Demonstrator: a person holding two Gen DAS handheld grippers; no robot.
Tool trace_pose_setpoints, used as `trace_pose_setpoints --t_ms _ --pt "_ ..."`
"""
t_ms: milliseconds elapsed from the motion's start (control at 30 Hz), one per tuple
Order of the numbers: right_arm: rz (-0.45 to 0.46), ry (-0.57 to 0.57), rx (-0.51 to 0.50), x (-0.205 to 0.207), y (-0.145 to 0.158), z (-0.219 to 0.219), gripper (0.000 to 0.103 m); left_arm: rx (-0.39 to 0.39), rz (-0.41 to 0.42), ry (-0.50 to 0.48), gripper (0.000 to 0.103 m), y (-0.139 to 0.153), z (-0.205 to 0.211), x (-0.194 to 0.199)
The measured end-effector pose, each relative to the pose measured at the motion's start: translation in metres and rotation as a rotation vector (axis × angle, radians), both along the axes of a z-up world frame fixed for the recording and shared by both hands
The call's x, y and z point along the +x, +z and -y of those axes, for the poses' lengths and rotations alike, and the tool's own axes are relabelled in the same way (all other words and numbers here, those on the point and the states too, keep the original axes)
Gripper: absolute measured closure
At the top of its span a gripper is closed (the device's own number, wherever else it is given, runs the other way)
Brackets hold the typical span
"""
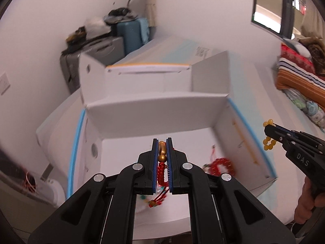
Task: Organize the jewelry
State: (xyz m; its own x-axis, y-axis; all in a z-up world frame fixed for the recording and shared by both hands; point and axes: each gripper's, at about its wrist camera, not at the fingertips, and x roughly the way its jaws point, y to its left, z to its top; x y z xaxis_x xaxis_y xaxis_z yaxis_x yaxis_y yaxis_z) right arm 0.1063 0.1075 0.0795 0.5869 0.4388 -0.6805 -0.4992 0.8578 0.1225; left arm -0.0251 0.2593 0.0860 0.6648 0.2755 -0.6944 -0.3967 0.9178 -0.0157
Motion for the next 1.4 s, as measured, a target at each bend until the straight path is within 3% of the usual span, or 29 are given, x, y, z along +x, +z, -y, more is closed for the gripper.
trace_pose_setpoints --t_ms 433,667,733,800,967,1000,1067,1200,1267,1400 --pt "-0.139 0.006 -0.119 0.009 -0.058 -0.041 0.094 -0.043 -0.116 0.041 0.096 -0.053 -0.035 0.003" --pt "-0.141 0.004 -0.121 0.009 -0.061 -0.045 0.091 -0.054 -0.128 0.056 0.092 -0.059 -0.041 0.003" --pt "-0.132 0.003 -0.107 0.006 -0.055 -0.044 0.079 -0.048 -0.124 0.060 0.087 -0.056 -0.041 0.002" --pt "-0.102 -0.007 -0.098 0.002 -0.047 -0.042 0.064 -0.037 -0.111 0.068 0.072 -0.049 -0.038 -0.004" --pt "-0.058 -0.014 -0.073 -0.008 -0.028 -0.032 0.050 -0.013 -0.061 0.074 0.042 -0.031 -0.026 -0.019" --pt "-0.047 -0.017 -0.069 -0.012 -0.024 -0.029 0.045 -0.008 -0.052 0.075 0.029 -0.027 -0.023 -0.021" --pt "-0.020 -0.023 -0.058 -0.022 -0.016 -0.022 0.037 0.011 -0.022 0.070 0.017 -0.019 -0.015 -0.031" --pt "0.019 -0.052 -0.048 -0.037 -0.005 -0.013 0.017 0.052 0.011 0.070 0.006 -0.010 -0.001 -0.046" --pt "0.030 -0.069 -0.037 -0.045 -0.001 -0.007 0.011 0.047 0.019 0.065 0.006 -0.010 0.005 -0.054" --pt "0.031 -0.088 -0.030 -0.055 -0.001 -0.002 0.008 0.024 0.023 0.065 0.006 -0.015 0.009 -0.063"
